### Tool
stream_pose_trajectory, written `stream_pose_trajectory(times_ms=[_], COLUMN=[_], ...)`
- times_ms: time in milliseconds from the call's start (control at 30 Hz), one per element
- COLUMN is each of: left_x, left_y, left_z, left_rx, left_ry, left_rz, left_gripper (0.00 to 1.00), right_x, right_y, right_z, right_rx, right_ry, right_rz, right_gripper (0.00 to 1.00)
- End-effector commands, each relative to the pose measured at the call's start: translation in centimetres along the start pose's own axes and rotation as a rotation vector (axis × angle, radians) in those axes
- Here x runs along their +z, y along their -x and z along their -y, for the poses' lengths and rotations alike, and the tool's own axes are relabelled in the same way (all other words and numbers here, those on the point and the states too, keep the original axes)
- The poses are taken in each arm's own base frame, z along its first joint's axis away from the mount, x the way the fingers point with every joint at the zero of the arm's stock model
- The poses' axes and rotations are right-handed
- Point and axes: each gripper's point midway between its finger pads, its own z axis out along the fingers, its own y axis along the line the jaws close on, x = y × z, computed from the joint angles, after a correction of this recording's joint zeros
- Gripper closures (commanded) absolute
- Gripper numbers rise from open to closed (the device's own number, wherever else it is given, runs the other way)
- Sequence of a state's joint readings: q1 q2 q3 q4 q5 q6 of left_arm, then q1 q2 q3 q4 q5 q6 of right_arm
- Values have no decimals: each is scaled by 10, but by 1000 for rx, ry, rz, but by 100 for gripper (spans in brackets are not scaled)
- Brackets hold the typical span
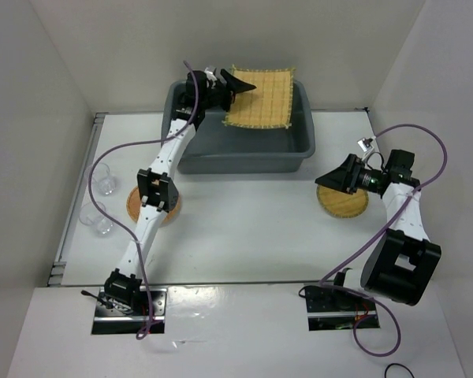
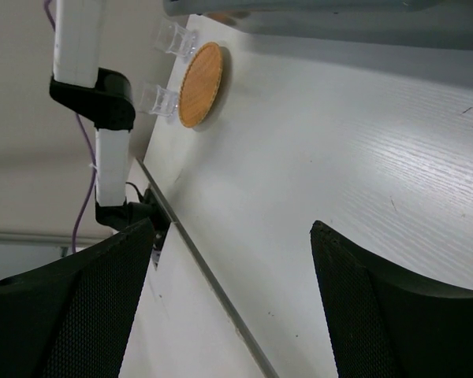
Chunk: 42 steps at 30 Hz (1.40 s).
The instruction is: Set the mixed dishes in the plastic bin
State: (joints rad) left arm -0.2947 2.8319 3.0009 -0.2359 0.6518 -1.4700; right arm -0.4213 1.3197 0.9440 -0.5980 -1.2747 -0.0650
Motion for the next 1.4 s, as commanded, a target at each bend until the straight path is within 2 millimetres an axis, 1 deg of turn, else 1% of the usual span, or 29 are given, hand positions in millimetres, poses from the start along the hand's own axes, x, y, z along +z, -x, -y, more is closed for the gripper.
stream_pose_trajectory(times_ms=[0, 67, 100, 133, 167, 200, 267, 333, 367, 400, 433, 500, 600, 633, 667, 700, 767, 800, 833, 867, 933, 967, 1033, 1133, 1167, 1233, 1267, 1333, 1367], left_x=[5, 12, 12, 15, 20, 22, 23, 26, 26, 27, 30, 29, 32, 33, 35, 36, 40, 40, 41, 41, 41, 41, 40, 34, 29, 22, 17, 11, 7], left_y=[0, -1, -1, -1, -7, -5, -1, 1, 2, 2, -5, -4, -4, -3, -3, -5, -6, -6, -6, -6, -5, -5, 0, 9, 17, 21, 26, 28, 30], left_z=[23, 1, 1, -15, -22, -33, -34, -50, -52, -67, -77, -89, -120, -117, -126, -129, -141, -141, -145, -145, -143, -143, -143, -119, -106, -100, -89, -85, -74], left_rx=[-52, -73, -73, -96, -103, -121, -120, -147, -152, -177, -192, -193, -210, -203, -218, -229, -252, -252, -261, -262, -255, -255, -241, -169, -145, -106, -85, -34, -8], left_ry=[-70, -6, -6, 26, 35, 63, 68, 92, 103, 143, 169, 217, 264, 254, 258, 255, 251, 251, 250, 250, 240, 240, 255, 257, 265, 297, 300, 327, 325], left_rz=[47, 68, 68, 63, 53, 63, 90, 97, 106, 115, 103, 119, 123, 125, 126, 115, 109, 109, 110, 110, 112, 112, 142, 192, 236, 267, 296, 314, 327], left_gripper=[100, 100, 100, 100, 100, 100, 100, 100, 100, 100, 100, 100, 100, 100, 100, 89, 77, 74, 64, 58, 41, 25, 1, 0, 0, 0, 0, 0, 0], right_x=[-2, -4, -4, -3, -5, -5, -6, -6, -6, -8, -7, -7, -8, -8, -8, -8, -8, -7, -7, -7, -7, -7, -6, -6, -6, -6, -6, -5, -5], right_y=[6, 7, 7, 6, 7, 7, 8, 8, 7, 8, 5, 6, 6, 6, 3, 3, 3, 4, 4, 4, 4, 4, 3, 2, 3, 3, 3, 2, 2], right_z=[4, 8, 8, 11, 14, 14, 19, 19, 21, 22, 24, 26, 30, 30, 31, 31, 31, 33, 33, 33, 32, 32, 33, 35, 33, 33, 32, 34, 32], right_rx=[-27, -15, -15, -6, 5, 5, 19, 19, 28, 30, 39, 41, 52, 52, 61, 61, 61, 61, 61, 61, 61, 51, 62, 70, 70, 61, 61, 70, 70], right_ry=[13, 6, 6, 6, 0, 0, -6, -6, -5, -11, -10, -10, -15, -15, -15, -15, -15, -15, -15, -15, -4, -4, 5, 6, 16, 16, 25, 26, 35], right_rz=[18, 25, 25, 23, 29, 29, 34, 34, 31, 38, 36, 36, 40, 40, 38, 38, 38, 38, 38, 38, 39, 39, 37, 35, 35, 35, 36, 34, 35], right_gripper=[15, 15, 15, 15, 15, 15, 15, 15, 15, 15, 15, 15, 15, 15, 15, 15, 15, 15, 15, 15, 15, 15, 15, 15, 15, 15, 15, 15, 15])
